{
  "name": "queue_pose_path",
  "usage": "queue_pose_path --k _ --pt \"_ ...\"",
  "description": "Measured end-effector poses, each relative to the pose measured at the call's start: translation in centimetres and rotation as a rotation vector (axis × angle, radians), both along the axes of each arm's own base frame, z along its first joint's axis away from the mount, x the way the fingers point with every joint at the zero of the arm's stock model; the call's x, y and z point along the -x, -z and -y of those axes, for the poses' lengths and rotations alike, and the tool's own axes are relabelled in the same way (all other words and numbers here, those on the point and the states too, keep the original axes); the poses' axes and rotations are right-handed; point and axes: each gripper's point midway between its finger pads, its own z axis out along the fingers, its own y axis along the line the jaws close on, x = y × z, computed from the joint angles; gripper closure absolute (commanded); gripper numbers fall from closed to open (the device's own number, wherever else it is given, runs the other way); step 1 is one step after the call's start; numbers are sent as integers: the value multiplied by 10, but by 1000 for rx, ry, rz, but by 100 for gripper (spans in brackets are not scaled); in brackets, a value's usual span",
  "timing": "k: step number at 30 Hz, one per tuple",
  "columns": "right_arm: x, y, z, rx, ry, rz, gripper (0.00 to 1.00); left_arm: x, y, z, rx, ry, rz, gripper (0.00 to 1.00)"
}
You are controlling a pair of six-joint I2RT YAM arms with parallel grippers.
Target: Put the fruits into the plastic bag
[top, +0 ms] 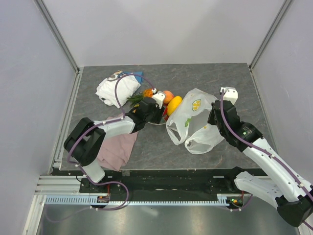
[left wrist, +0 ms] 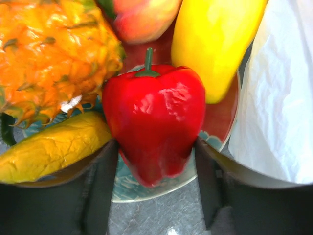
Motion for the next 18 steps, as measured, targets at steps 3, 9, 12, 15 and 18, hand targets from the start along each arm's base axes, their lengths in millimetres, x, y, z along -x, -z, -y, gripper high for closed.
queue_pose_path --k 3,9,12,15,18 --pt "0 0 0 0 0 0 100 -1 -1 1 5 1 6 49" --pt "0 0 0 0 0 0 100 3 -1 -1 11 5 10 55" --pt "0 0 0 0 0 0 100 7 -4 -1 23 17 10 56" --pt "0 0 0 -1 0 1 100 11 -9 -2 37 26 16 57" --pt "1 -2 0 -3 0 5 100 18 -19 -4 60 39 27 57"
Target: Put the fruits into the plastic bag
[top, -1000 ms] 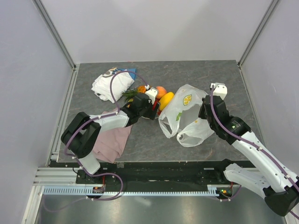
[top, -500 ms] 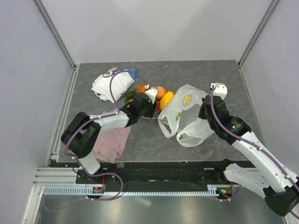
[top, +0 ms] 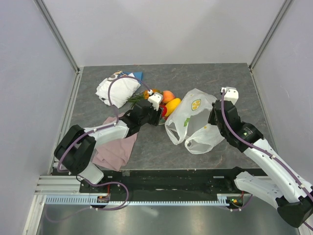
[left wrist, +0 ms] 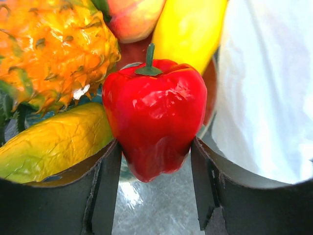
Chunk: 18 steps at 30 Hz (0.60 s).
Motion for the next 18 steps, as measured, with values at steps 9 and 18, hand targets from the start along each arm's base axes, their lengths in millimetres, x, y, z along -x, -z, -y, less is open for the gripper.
queue_pose_path --k 9,18 --pt "1 -2 1 -5 0 8 100 21 -40 0 111 49 44 58" --pt "1 -3 1 -7 0 10 100 48 -69 -3 212 102 71 58"
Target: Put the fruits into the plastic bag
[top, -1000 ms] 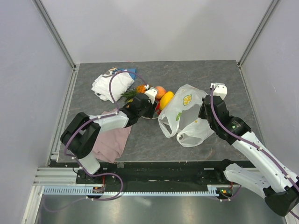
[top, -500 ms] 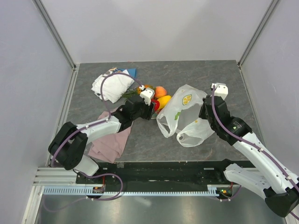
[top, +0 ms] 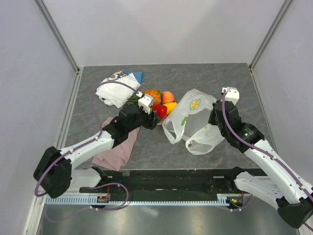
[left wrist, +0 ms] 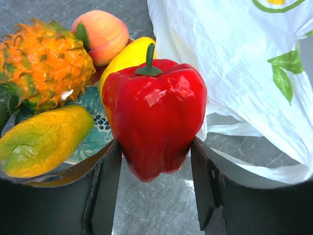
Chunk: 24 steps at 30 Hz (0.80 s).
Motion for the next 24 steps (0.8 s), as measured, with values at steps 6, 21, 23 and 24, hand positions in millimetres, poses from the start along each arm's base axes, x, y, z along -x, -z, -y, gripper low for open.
queue_pose_path --k 6,21,23,24 --pt "0 -1 0 -2 0 3 100 23 -37 9 94 102 51 58" --pt "2 -1 1 -5 -2 0 100 111 -81 116 285 542 12 58" --pt "2 -1 0 -5 -2 0 100 112 -63 126 269 555 -46 58" --pt "2 -1 0 -5 -2 -1 100 112 -55 130 261 559 -73 58"
